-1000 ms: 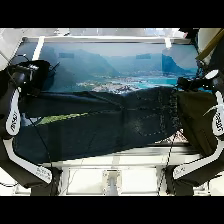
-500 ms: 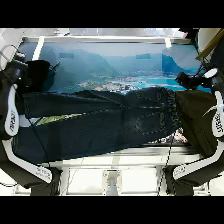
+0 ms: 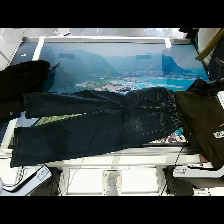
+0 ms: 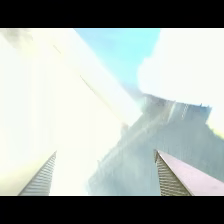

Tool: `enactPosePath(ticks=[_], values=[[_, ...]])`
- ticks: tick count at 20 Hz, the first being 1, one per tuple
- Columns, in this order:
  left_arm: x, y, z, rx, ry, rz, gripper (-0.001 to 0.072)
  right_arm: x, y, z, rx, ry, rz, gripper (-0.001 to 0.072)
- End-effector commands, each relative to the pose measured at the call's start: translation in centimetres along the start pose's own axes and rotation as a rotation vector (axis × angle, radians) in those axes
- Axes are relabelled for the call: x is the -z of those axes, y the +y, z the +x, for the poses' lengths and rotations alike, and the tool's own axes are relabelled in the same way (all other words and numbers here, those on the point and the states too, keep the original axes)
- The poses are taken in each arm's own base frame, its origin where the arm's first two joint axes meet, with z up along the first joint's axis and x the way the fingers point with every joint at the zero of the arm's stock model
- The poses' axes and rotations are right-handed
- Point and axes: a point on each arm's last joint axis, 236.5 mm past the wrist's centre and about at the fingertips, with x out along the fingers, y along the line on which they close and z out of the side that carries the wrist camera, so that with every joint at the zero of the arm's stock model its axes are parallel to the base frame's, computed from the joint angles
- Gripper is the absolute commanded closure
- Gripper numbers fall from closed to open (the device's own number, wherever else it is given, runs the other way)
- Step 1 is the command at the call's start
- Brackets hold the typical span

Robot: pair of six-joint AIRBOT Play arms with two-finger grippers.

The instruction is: Fold the clothes and pants, and hang the long-sleeved shirts on hangers.

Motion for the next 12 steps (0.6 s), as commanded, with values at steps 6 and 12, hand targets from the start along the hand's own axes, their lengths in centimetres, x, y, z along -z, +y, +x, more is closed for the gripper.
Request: enactPosePath(ticks=[6,12], values=[[13.0,0.8,6.2,0.508,0.274,-0.526,0.0109,1.5,4.7,-1.9,-0.213,0.014,-0.056,0.0274],[13.0,3.6,9.4,0.485,0.232,-0.533,0.0110,1.6,6.2,-2.3,-0.278,0.018,-0.041,0.0275]])
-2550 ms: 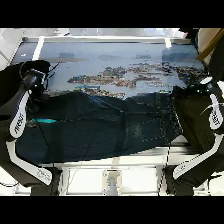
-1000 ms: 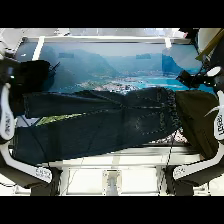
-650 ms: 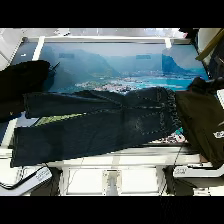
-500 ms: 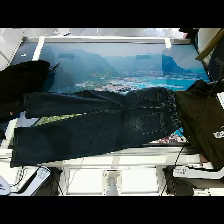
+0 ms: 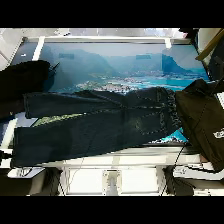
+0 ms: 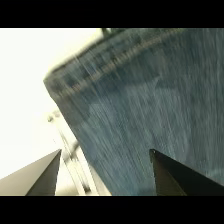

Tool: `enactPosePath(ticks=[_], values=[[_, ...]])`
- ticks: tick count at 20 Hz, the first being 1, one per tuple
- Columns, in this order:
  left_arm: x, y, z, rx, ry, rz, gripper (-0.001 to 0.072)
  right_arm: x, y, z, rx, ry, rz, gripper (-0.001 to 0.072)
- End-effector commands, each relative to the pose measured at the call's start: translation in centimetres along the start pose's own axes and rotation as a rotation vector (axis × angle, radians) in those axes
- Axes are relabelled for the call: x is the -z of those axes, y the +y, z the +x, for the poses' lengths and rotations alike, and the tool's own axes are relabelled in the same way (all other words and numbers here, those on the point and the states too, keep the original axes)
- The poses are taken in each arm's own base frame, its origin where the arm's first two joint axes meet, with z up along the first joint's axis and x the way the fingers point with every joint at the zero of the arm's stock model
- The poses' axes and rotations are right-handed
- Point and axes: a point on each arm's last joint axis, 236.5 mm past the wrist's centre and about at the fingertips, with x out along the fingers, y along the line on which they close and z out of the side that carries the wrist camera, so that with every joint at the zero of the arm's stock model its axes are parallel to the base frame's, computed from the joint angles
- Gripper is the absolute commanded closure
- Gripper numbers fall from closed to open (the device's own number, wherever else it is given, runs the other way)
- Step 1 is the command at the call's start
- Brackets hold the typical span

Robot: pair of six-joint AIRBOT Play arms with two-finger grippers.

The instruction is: Fold the clothes and pants, and hang the long-sleeved shirts on hangers.

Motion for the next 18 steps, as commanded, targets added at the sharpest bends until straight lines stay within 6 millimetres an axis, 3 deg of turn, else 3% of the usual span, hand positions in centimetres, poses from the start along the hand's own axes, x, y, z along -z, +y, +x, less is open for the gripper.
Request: enactPosePath(ticks=[1,5,11,12,13,15,18], values=[[-1.0,1.3,1.2,0.019,-0.019,0.002,0.0110,-0.4,1.8,-0.1,-0.077,-0.016,0.006,0.0275],[-1.4,1.8,2.6,0.025,0.011,-0.014,0.0111,-1.1,3.4,-0.3,-0.145,-0.046,0.008,0.0276],[-2.3,2.3,2.9,0.009,-0.021,-0.016,0.0127,-1.1,3.5,-0.3,-0.146,-0.049,0.008,0.0276],[-2.3,2.1,3.1,0.020,-0.015,-0.022,0.0165,-1.2,3.4,-0.3,-0.144,-0.053,0.008,0.0276],[-2.3,1.9,3.3,0.030,-0.013,-0.027,0.0277,-1.2,3.4,-0.3,-0.143,-0.054,0.008,0.0276],[-2.4,1.4,3.4,0.057,-0.011,-0.039,0.0386,-1.2,3.4,-0.3,-0.144,-0.054,0.008,0.0277],[-2.5,1.0,3.6,0.056,-0.009,-0.025,0.0610,-1.3,3.4,-0.3,-0.143,-0.054,0.008,0.0277]])
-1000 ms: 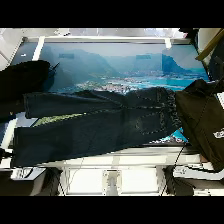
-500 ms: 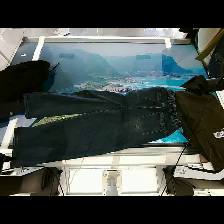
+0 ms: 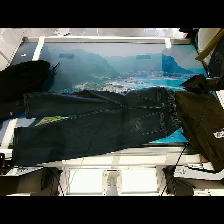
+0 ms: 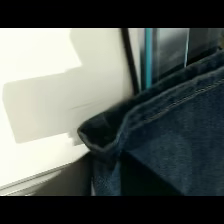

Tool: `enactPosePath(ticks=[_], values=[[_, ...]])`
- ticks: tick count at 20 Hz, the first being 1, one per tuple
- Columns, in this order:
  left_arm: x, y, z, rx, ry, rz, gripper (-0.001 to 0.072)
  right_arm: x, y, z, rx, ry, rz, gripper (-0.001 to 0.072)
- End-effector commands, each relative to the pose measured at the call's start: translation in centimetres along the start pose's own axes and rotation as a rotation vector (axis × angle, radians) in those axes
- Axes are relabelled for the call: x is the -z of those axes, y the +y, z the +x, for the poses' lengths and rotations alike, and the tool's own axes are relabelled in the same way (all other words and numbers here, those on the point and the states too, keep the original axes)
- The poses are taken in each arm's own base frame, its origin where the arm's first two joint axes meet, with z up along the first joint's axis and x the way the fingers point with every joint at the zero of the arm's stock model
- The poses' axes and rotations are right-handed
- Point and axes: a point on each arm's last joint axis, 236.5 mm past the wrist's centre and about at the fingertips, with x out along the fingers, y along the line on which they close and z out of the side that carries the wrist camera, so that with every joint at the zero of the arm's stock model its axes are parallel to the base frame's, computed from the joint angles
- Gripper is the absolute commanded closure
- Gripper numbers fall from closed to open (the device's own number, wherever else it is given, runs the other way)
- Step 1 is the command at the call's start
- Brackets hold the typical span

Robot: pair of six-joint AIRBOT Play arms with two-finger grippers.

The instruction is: Fold the clothes and pants, and hang the long-sleeved shirts on hangers.

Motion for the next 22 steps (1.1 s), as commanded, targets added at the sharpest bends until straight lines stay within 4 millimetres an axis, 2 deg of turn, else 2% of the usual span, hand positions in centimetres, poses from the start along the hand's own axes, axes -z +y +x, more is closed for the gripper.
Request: enactPosePath(ticks=[1,4,6,8,10,11,13,16,18,19,20,22], values=[[-0.2,-0.5,0.2,0.010,0.000,0.007,0.0697,-0.1,0.0,0.0,-0.001,-0.003,0.000,0.0277],[-0.4,-1.2,-0.2,0.013,0.005,0.036,0.0693,0.0,0.0,-0.3,0.013,-0.004,-0.006,0.0277],[-1.8,-3.2,-1.6,0.049,-0.020,0.071,0.0693,0.2,-0.8,-1.3,0.090,0.010,-0.037,0.0277],[-4.0,-7.2,-3.6,0.137,-0.094,0.134,0.0693,1.3,-2.6,-2.6,0.209,0.047,-0.056,0.0277],[-5.5,-12.8,-5.6,0.255,-0.177,0.244,0.0694,3.3,-4.1,-3.7,0.264,0.100,-0.030,0.0277],[-5.8,-15.7,-6.3,0.308,-0.211,0.290,0.0694,4.3,-4.7,-4.0,0.256,0.105,0.009,0.0277],[-5.8,-20.0,-6.7,0.355,-0.259,0.368,0.0694,7.2,-6.7,-4.1,0.246,0.109,0.119,0.0277],[-4.3,-24.7,-5.5,0.359,-0.274,0.503,0.0694,13.7,-9.3,-2.0,0.189,0.161,0.325,0.0276],[-4.1,-26.7,-5.1,0.360,-0.307,0.553,0.0694,17.1,-11.1,0.4,0.177,0.188,0.430,0.0251],[-4.2,-27.2,-5.1,0.360,-0.324,0.560,0.0694,18.3,-11.9,1.7,0.185,0.182,0.465,0.0231],[-4.4,-27.3,-5.2,0.361,-0.328,0.551,0.0695,19.4,-12.6,3.0,0.192,0.174,0.495,0.0128],[-4.6,-26.8,-5.2,0.349,-0.329,0.534,0.0694,20.9,-13.5,4.7,0.205,0.153,0.530,0.0100]])
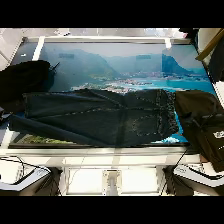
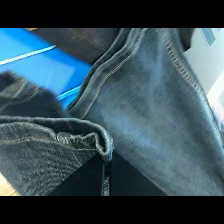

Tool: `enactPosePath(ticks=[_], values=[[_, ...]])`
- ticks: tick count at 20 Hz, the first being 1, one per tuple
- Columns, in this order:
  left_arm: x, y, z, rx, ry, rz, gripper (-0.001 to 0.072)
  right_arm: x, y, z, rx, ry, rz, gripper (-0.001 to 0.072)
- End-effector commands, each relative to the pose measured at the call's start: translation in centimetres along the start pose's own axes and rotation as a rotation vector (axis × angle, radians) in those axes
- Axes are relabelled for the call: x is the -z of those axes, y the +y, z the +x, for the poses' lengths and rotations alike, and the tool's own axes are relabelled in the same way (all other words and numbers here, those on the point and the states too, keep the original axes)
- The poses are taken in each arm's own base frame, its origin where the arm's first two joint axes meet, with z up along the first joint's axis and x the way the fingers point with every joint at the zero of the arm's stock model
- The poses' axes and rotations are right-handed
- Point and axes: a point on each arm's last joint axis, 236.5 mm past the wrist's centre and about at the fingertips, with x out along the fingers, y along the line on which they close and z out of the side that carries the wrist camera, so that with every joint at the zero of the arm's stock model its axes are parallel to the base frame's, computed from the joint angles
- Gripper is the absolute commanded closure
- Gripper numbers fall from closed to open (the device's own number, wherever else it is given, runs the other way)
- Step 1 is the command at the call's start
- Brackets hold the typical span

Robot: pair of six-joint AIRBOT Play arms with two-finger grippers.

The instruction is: Fold the clothes and pants, and hang the long-sleeved shirts on hangers.

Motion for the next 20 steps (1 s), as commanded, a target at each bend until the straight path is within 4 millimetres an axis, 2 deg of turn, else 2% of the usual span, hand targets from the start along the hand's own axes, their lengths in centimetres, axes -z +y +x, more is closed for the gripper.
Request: enactPosePath(ticks=[1,4,7,8,10,11,13,14,17,20], values=[[-0.8,-0.4,0.3,-0.011,-0.032,0.002,0.0694,1.8,-2.7,4.0,0.018,-0.024,0.098,0.0100],[-0.7,0.1,0.2,-0.026,-0.030,0.008,0.0694,2.4,-3.2,5.0,0.022,-0.027,0.121,0.0102],[-0.5,0.7,0.2,-0.051,-0.018,0.026,0.0694,1.4,-3.1,5.3,0.029,-0.065,0.112,0.0106],[-0.5,0.7,0.2,-0.051,-0.018,0.026,0.0694,1.0,-2.8,5.6,0.033,-0.074,0.086,0.0121],[-0.5,0.6,0.2,-0.051,-0.018,0.026,0.0695,0.7,-1.8,6.4,0.033,-0.069,0.027,0.0198],[-0.5,0.7,0.2,-0.051,-0.018,0.026,0.0695,0.7,-1.4,6.6,0.032,-0.059,-0.004,0.0259],[-0.4,0.7,0.1,-0.056,-0.014,0.032,0.0695,1.1,-0.5,6.4,0.011,-0.034,-0.034,0.0583],[-0.4,0.9,-0.1,-0.068,-0.004,0.048,0.0695,1.4,-0.2,6.0,0.004,-0.018,-0.046,0.0665],[-0.2,2.1,-1.6,-0.153,0.058,0.114,0.0695,2.3,1.4,3.4,-0.030,0.035,-0.109,0.0665],[-0.5,3.4,-3.9,-0.253,0.122,0.204,0.0695,3.5,1.7,-0.9,0.025,0.073,-0.178,0.0665]])
